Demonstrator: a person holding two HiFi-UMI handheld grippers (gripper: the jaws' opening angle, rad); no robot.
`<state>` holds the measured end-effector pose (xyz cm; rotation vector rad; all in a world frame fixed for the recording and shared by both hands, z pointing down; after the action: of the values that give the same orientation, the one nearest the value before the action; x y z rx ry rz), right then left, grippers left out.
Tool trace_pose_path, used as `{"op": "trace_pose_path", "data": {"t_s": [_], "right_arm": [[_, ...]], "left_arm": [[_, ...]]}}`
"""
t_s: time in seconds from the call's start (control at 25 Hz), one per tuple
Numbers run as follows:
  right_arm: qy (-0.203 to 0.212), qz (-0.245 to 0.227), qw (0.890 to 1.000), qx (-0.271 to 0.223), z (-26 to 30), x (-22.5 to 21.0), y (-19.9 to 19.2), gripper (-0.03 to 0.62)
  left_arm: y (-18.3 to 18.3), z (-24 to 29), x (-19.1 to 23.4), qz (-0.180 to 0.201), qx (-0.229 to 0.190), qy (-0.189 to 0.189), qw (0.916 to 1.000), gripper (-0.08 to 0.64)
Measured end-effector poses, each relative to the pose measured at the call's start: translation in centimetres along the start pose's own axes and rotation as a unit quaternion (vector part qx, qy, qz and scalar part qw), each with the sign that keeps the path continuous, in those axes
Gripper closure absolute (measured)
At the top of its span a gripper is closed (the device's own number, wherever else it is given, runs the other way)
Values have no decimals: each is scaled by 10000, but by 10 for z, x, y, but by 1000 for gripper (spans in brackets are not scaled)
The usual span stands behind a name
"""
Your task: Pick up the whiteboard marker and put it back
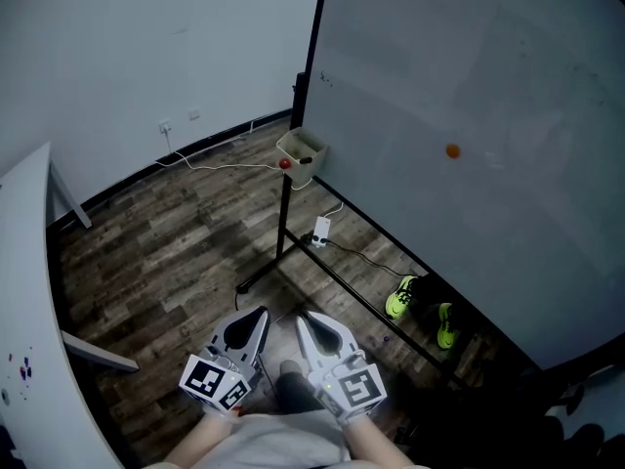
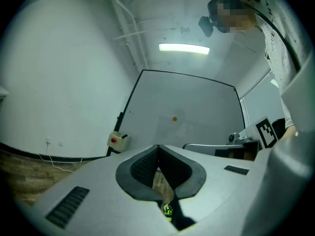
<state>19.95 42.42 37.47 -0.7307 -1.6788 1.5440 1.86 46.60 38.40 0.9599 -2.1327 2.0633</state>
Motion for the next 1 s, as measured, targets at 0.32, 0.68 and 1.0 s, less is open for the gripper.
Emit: {"op": "trace_pose_path", "data": {"t_s": [0.32,0.68,1.0], "right_arm": [[372,-119,9990,-234,55,-39,2,572],[543,-4,9981,-275,99,-80,-10,572],[690,170,9971,-256,125,-109,-22,572]], "left_arm": [[15,47,30,-14,-141,120,9998,545],[17,90,61,-75,-158,328,9993,545],[17,120,77,-77,-158,472,9987,545]]}}
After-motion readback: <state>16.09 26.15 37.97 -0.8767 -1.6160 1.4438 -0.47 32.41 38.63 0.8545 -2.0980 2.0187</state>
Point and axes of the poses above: the fingertips, and each gripper's own axes: z forward along the fingers, x to its left, y out of its top, the point moved 10 cm from there along -z, backward along the fingers, and after that the axes turned 13 degrees about -z, right-handed, at the moved point
